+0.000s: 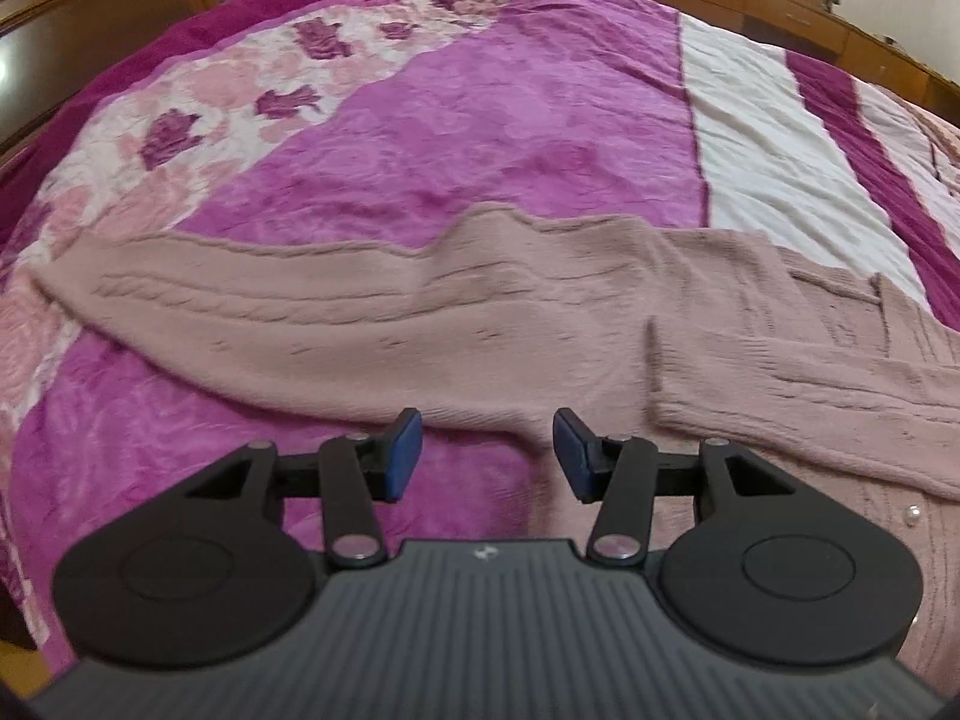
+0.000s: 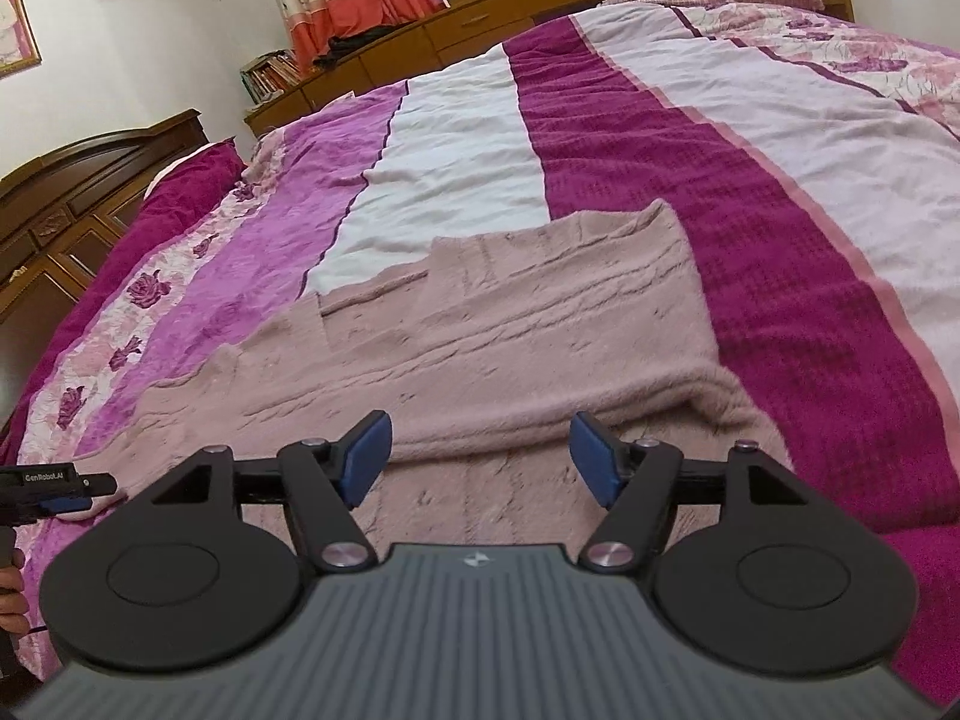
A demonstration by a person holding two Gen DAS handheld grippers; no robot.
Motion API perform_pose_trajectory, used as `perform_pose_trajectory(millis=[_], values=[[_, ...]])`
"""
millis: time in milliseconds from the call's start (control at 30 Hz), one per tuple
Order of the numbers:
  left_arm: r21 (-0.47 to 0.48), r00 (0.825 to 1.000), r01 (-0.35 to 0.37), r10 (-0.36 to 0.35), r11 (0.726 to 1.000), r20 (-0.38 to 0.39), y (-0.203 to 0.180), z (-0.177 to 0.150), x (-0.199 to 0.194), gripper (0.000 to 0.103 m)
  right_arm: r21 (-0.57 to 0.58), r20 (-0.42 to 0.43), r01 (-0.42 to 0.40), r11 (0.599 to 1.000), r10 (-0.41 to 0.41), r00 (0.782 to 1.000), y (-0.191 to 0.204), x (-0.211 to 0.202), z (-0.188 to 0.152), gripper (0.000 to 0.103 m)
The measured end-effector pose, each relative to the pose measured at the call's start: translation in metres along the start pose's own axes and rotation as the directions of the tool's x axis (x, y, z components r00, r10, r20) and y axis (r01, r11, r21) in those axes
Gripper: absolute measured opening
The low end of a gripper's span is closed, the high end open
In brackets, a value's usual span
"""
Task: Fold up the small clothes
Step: 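Move the left gripper toward the other, still-extended sleeve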
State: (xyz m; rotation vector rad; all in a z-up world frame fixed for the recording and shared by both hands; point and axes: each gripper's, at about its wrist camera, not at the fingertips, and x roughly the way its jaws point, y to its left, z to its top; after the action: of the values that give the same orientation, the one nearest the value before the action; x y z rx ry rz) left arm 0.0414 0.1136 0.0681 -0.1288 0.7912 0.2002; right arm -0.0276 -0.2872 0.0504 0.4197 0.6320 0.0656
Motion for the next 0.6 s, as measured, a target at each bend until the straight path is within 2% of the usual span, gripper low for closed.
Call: perform_pose_trajectory(millis=[167, 333, 500, 600], values=[[-0.034, 0.999, -0.034, 0.034, 0.999, 0.004, 0.018, -0.003, -0.004, 0.050, -0.014, -0.006, -0.008, 1.000, 0.008, 1.000, 0.006, -0.004, -0.008, 0.076], [-0.122, 0.999, -0.047, 0.049, 0.991, 0.014, 0.038, -0.007, -0.004, 0.051, -0.048, 0.005, -0.006, 0.999, 0.006, 1.000, 0.012, -0.005, -0.016, 0.078], [-0.210, 0.998, -0.062, 0.067, 0.976, 0.016, 0.060, -0.010, 0.005, 0.051, -0.048, -0.011, 0.004, 0.999, -0.005, 1.000, 0.012, -0.003, -0.022, 0.078], [-0.274, 0.998, -0.058, 0.067, 0.960, 0.022, 0.073, -0.012, 0.011, 0.056, -0.042, -0.014, 0.015, 0.999, -0.016, 1.000, 0.011, -0.002, -0.026, 0.079]])
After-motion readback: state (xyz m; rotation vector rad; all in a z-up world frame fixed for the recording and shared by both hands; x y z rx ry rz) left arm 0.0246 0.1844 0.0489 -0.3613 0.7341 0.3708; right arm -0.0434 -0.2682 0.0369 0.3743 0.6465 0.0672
